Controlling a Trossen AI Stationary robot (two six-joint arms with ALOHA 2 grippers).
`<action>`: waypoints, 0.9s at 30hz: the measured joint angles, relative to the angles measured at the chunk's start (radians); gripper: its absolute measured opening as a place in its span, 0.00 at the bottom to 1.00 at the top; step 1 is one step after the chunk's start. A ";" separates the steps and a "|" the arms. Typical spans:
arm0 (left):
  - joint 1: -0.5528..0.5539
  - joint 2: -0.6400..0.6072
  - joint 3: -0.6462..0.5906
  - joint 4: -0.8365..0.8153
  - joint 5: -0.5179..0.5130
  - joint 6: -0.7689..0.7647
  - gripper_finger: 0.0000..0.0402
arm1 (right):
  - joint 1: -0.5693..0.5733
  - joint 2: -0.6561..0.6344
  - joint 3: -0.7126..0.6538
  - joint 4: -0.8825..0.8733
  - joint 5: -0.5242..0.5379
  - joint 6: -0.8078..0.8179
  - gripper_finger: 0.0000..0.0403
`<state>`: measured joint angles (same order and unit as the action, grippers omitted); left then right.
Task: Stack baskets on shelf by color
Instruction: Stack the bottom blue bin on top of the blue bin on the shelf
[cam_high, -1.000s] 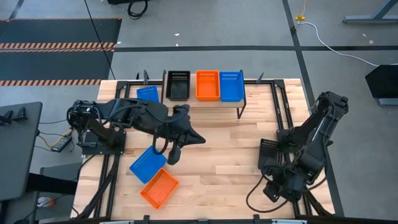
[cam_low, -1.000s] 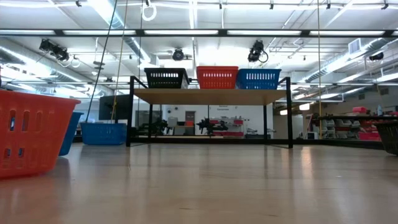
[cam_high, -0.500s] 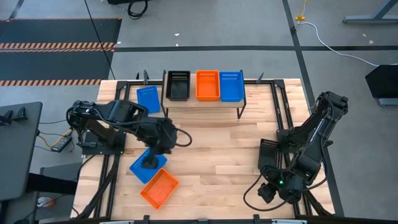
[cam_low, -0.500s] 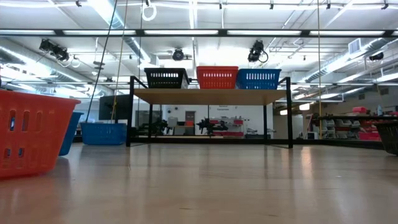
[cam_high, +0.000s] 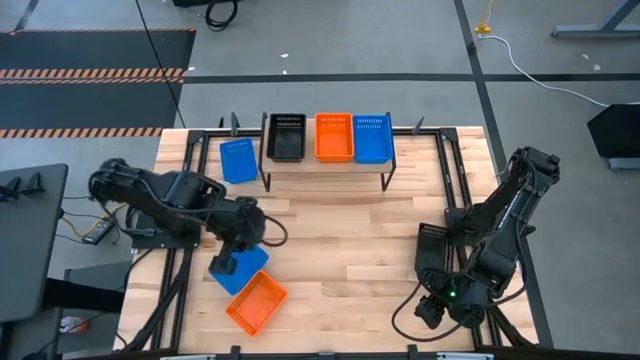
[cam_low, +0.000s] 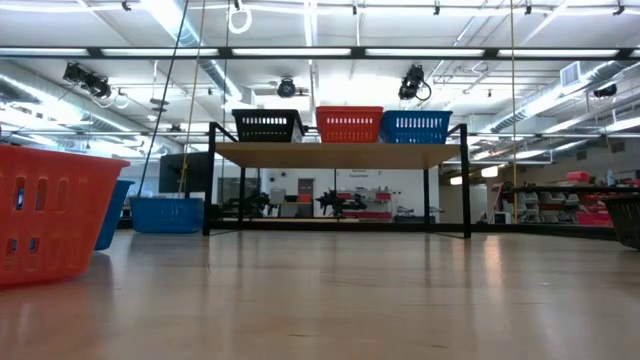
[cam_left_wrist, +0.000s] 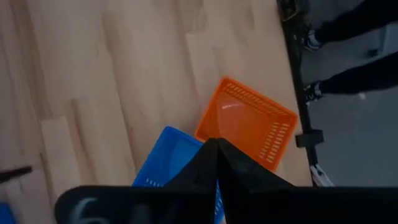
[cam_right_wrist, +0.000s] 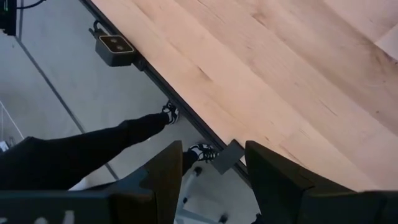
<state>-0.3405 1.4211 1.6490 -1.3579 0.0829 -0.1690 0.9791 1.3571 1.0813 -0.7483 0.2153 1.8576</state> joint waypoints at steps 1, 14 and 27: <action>0.000 -0.034 -0.056 0.014 0.000 -0.014 0.02 | 0.000 0.000 0.000 0.002 0.000 -0.004 0.45; -0.177 -0.195 -0.511 0.034 0.053 -0.110 0.21 | 0.001 0.000 0.000 0.015 -0.010 -0.013 0.45; -0.417 -0.191 -0.695 0.286 0.043 -0.166 0.55 | 0.001 0.000 0.000 0.034 -0.012 0.025 0.45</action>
<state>-0.7579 1.2304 0.9535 -1.0719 0.1255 -0.3348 0.9798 1.3571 1.0813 -0.7146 0.2038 1.8828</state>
